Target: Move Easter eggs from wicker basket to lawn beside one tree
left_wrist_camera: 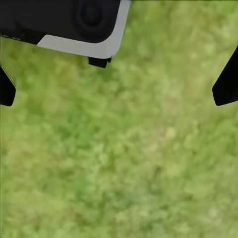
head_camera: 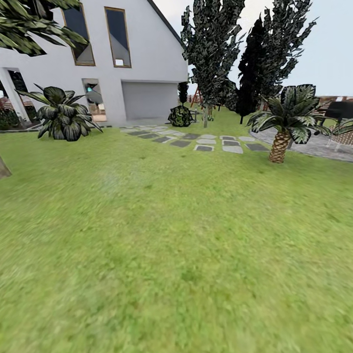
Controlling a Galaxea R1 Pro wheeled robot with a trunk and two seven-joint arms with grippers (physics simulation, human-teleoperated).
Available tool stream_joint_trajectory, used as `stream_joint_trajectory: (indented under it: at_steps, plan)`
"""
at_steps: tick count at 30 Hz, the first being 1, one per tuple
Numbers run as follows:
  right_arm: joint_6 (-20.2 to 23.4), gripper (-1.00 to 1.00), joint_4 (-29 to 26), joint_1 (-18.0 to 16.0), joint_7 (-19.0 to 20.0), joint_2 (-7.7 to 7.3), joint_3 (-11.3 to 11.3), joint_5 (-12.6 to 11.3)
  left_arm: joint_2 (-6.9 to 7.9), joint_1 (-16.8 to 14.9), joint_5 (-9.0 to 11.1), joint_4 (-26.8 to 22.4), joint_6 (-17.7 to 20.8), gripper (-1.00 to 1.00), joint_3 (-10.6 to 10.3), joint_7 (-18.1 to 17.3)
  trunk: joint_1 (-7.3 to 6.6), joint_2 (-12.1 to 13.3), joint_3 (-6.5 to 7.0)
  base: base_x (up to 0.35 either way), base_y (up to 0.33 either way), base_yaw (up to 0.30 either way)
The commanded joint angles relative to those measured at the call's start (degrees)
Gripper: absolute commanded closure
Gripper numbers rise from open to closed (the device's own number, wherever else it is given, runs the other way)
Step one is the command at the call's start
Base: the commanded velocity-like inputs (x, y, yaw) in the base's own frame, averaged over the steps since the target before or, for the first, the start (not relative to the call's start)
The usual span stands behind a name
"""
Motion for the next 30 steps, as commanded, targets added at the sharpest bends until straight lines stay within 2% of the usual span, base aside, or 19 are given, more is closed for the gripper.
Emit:
stream_joint_trajectory:
  at_steps: [1, 30]
  plan:
    - [-0.23, -1.0, 0.11, -0.07, -0.05, 0.0, -0.08, -0.03, -0.02, -0.05, -0.23, 0.04, -0.18, -1.0, 0.36, -0.04, 0.07, -0.11, -0.12, 0.339, 0.0, 0.0]
    - [-0.23, -1.0, 0.11, -0.07, -0.05, 0.0, -0.08, -0.02, -0.02, -0.05, -0.24, 0.02, -0.19, -1.0, 0.34, -0.04, 0.07, -0.11, -0.12, 0.339, 0.0, 0.0]
